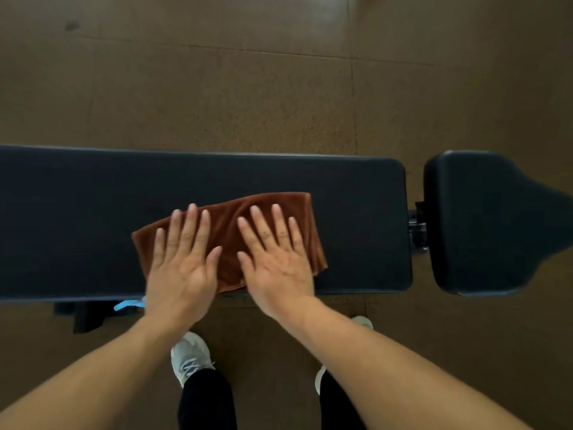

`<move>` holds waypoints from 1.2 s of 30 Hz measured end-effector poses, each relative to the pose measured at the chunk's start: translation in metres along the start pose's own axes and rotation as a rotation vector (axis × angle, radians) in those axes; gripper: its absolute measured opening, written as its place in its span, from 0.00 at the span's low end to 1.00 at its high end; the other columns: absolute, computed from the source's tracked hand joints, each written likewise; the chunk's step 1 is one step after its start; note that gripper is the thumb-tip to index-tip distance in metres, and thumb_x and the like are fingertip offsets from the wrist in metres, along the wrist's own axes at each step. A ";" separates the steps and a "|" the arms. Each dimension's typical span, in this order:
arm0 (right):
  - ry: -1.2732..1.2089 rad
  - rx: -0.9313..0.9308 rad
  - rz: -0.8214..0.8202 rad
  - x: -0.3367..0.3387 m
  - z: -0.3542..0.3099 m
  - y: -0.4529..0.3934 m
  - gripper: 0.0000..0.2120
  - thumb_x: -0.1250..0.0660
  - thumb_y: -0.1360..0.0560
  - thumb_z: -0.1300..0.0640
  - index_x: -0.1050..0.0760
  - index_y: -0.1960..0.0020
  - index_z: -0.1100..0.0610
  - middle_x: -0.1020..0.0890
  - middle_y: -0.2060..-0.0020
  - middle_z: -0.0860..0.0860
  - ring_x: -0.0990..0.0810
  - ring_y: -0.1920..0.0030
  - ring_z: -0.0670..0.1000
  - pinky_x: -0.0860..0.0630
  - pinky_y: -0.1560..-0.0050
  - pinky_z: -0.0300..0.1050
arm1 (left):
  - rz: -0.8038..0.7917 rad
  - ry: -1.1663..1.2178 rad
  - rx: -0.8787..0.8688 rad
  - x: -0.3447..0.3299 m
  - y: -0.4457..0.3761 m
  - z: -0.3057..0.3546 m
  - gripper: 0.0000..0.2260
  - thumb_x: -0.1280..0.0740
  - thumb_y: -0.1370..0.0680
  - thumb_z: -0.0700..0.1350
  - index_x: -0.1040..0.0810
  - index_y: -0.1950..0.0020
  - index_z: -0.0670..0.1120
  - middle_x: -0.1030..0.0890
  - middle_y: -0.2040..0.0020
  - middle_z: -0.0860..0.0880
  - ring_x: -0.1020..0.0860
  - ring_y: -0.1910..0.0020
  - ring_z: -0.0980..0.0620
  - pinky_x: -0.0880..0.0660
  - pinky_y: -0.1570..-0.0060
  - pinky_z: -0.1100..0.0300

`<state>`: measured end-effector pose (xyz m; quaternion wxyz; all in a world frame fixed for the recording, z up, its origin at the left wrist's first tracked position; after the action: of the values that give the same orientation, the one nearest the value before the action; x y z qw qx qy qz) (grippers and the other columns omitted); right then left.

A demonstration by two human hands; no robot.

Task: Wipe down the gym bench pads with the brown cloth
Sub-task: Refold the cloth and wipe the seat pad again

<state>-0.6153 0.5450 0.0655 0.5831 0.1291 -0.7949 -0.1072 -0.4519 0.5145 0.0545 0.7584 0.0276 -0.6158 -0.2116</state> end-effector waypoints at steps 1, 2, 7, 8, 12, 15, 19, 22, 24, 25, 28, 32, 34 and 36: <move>-0.008 0.020 -0.006 -0.006 -0.021 -0.003 0.28 0.54 0.14 0.42 0.56 0.16 0.46 0.59 0.17 0.47 0.68 0.18 0.53 0.62 0.19 0.58 | -0.004 -0.010 0.017 0.003 0.008 -0.021 0.29 0.56 0.15 0.59 0.56 0.16 0.49 0.60 0.16 0.52 0.63 0.18 0.53 0.58 0.19 0.46; -0.004 0.033 -0.013 -0.012 -0.041 -0.005 0.28 0.54 0.14 0.42 0.55 0.16 0.46 0.59 0.17 0.47 0.69 0.18 0.53 0.63 0.19 0.58 | -0.009 -0.022 0.027 0.007 0.014 -0.041 0.29 0.57 0.15 0.59 0.55 0.16 0.49 0.60 0.16 0.52 0.62 0.17 0.52 0.58 0.19 0.45; -0.002 0.061 -0.038 -0.024 -0.073 -0.002 0.27 0.55 0.12 0.45 0.57 0.16 0.47 0.60 0.17 0.46 0.71 0.19 0.52 0.68 0.20 0.57 | -0.032 -0.028 0.067 0.008 0.028 -0.068 0.30 0.59 0.16 0.62 0.57 0.16 0.51 0.63 0.16 0.53 0.64 0.18 0.53 0.63 0.20 0.48; 0.001 0.066 -0.032 -0.023 -0.068 0.001 0.27 0.55 0.12 0.46 0.58 0.16 0.46 0.60 0.17 0.46 0.71 0.19 0.52 0.69 0.20 0.57 | -0.025 -0.020 0.089 0.007 0.026 -0.062 0.30 0.59 0.16 0.62 0.57 0.16 0.52 0.63 0.16 0.53 0.65 0.18 0.53 0.63 0.20 0.47; -0.011 -0.027 0.042 -0.020 -0.020 0.026 0.26 0.55 0.13 0.44 0.56 0.16 0.45 0.58 0.17 0.46 0.67 0.18 0.53 0.64 0.20 0.60 | -0.002 -0.042 -0.019 -0.006 0.017 -0.005 0.29 0.57 0.15 0.60 0.55 0.16 0.51 0.61 0.16 0.52 0.63 0.17 0.50 0.60 0.20 0.44; -0.018 -0.184 0.133 -0.013 0.042 0.059 0.27 0.53 0.13 0.43 0.53 0.16 0.44 0.54 0.16 0.48 0.60 0.17 0.56 0.59 0.19 0.60 | -0.010 -0.049 -0.122 -0.017 0.007 0.063 0.28 0.57 0.15 0.59 0.55 0.16 0.51 0.61 0.15 0.50 0.63 0.17 0.48 0.58 0.20 0.42; -0.009 -0.287 0.208 -0.004 0.121 0.112 0.27 0.54 0.13 0.43 0.51 0.15 0.47 0.52 0.16 0.51 0.55 0.16 0.56 0.55 0.19 0.60 | -0.057 -0.109 -0.252 -0.034 0.000 0.158 0.28 0.58 0.14 0.59 0.60 0.16 0.52 0.64 0.16 0.49 0.67 0.18 0.47 0.56 0.19 0.40; 0.026 -0.250 0.229 -0.004 0.162 0.140 0.28 0.51 0.14 0.45 0.49 0.15 0.51 0.50 0.16 0.54 0.53 0.16 0.58 0.51 0.20 0.62 | -0.098 -0.135 -0.332 -0.042 -0.001 0.206 0.28 0.57 0.14 0.60 0.60 0.16 0.53 0.64 0.16 0.50 0.68 0.19 0.48 0.56 0.19 0.40; 0.024 -0.206 0.259 -0.004 0.180 0.152 0.29 0.50 0.14 0.46 0.48 0.16 0.51 0.48 0.16 0.55 0.52 0.16 0.59 0.49 0.20 0.63 | -0.129 -0.165 -0.404 -0.046 0.000 0.223 0.29 0.57 0.14 0.62 0.60 0.16 0.53 0.64 0.16 0.50 0.69 0.19 0.48 0.58 0.20 0.41; 0.015 -0.179 0.274 -0.005 0.186 0.156 0.29 0.49 0.15 0.47 0.47 0.16 0.51 0.47 0.16 0.56 0.51 0.17 0.59 0.49 0.20 0.62 | -0.143 -0.174 -0.434 -0.047 0.001 0.227 0.30 0.57 0.15 0.63 0.60 0.16 0.53 0.64 0.16 0.51 0.69 0.19 0.48 0.59 0.20 0.41; 0.003 -0.103 0.307 -0.003 0.194 0.158 0.29 0.46 0.16 0.48 0.44 0.17 0.51 0.42 0.17 0.56 0.50 0.17 0.60 0.53 0.18 0.57 | -0.162 -0.213 -0.515 -0.049 0.002 0.225 0.36 0.54 0.17 0.70 0.59 0.16 0.52 0.62 0.16 0.50 0.67 0.19 0.48 0.60 0.20 0.41; 0.068 -0.058 0.309 0.000 0.185 0.148 0.28 0.43 0.18 0.48 0.37 0.19 0.52 0.39 0.19 0.57 0.48 0.17 0.62 0.51 0.18 0.60 | -0.121 -0.231 -0.574 -0.052 0.007 0.209 0.40 0.46 0.19 0.71 0.55 0.15 0.51 0.57 0.15 0.48 0.62 0.17 0.47 0.57 0.20 0.40; 0.105 -0.029 0.289 0.000 0.175 0.144 0.28 0.43 0.18 0.49 0.37 0.19 0.52 0.38 0.19 0.57 0.47 0.17 0.61 0.48 0.19 0.62 | -0.097 -0.213 -0.566 -0.052 0.012 0.197 0.40 0.44 0.19 0.69 0.55 0.15 0.50 0.56 0.15 0.48 0.61 0.17 0.47 0.57 0.19 0.41; 0.131 0.004 0.270 -0.001 0.159 0.137 0.29 0.42 0.19 0.49 0.40 0.18 0.50 0.39 0.19 0.56 0.47 0.17 0.60 0.45 0.20 0.64 | -0.073 -0.202 -0.550 -0.051 0.019 0.176 0.39 0.43 0.18 0.67 0.56 0.15 0.50 0.56 0.15 0.48 0.61 0.17 0.47 0.56 0.19 0.41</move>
<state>-0.7777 0.6772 0.0616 0.6426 0.0288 -0.7655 -0.0178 -0.6211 0.5884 0.0554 0.6642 -0.1779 -0.6062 -0.3997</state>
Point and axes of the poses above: each hand's wrist, its own y-axis away from the middle knuckle, its own x-axis out of the back of the hand, z = x × y, the point moved 6 cm from there along -y, towards the middle knuckle
